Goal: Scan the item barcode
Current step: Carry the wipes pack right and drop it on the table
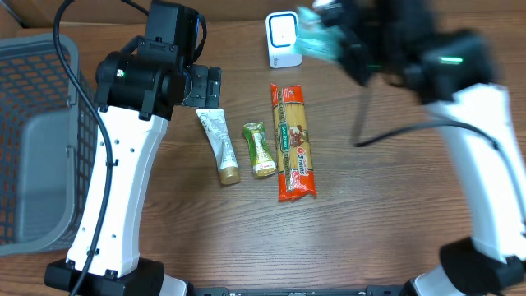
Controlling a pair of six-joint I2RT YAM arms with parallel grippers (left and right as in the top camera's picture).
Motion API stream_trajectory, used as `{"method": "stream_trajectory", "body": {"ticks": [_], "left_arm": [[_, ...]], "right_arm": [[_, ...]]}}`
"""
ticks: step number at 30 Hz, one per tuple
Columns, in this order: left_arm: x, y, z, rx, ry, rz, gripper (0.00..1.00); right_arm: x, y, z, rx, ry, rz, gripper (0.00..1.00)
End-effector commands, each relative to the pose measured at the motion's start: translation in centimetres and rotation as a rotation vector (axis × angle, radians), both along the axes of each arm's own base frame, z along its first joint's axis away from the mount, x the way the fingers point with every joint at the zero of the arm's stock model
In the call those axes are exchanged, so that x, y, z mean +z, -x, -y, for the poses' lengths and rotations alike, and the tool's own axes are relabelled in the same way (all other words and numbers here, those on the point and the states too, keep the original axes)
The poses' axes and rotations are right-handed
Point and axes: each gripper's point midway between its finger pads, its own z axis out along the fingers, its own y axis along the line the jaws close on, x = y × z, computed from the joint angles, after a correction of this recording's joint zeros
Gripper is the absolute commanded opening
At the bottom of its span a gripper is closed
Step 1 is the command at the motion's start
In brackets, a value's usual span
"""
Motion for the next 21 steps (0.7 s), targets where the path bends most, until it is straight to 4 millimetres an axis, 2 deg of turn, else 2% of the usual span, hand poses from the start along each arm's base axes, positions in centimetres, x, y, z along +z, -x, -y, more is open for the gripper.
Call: {"method": "stream_trajectory", "body": {"ticks": [1, 3, 6, 9, 13, 16, 19, 21], "left_arm": [[0.1, -0.2, -0.3, 0.004, -0.012, 0.005, 1.0], [0.1, -0.2, -0.3, 0.004, -0.012, 0.005, 1.0], [0.1, -0.2, -0.3, 0.004, -0.012, 0.005, 1.0], [0.1, -0.2, -0.3, 0.004, -0.012, 0.005, 1.0], [0.1, -0.2, -0.3, 0.004, -0.012, 0.005, 1.0], [0.1, -0.2, -0.3, 0.004, -0.012, 0.005, 0.99], [0.1, -0.2, -0.3, 0.004, -0.012, 0.005, 0.99], [0.1, -0.2, -0.3, 0.004, -0.012, 0.005, 1.0]], "right_arm": [[-2.7, 2.5, -0.5, -0.071, -0.327, -0.345, 0.04], [-4.2, 2.6, 1.4, -0.136, -0.341, -0.42, 0.04], [-6.9, 1.7, 4.5, -0.301, -0.387, -0.499, 0.04], [-11.5, -0.2, 9.4, -0.623, -0.473, -0.574, 0.04], [-17.6, -1.1, 15.4, -0.963, -0.594, -0.62, 0.04], [-22.8, -0.3, 20.0, -1.233, -0.727, -0.657, 0.04], [-26.5, 1.8, 23.6, -1.487, -0.848, -0.7, 0.04], [-28.0, 2.8, 25.0, -1.59, -0.903, -0.709, 0.04]]}}
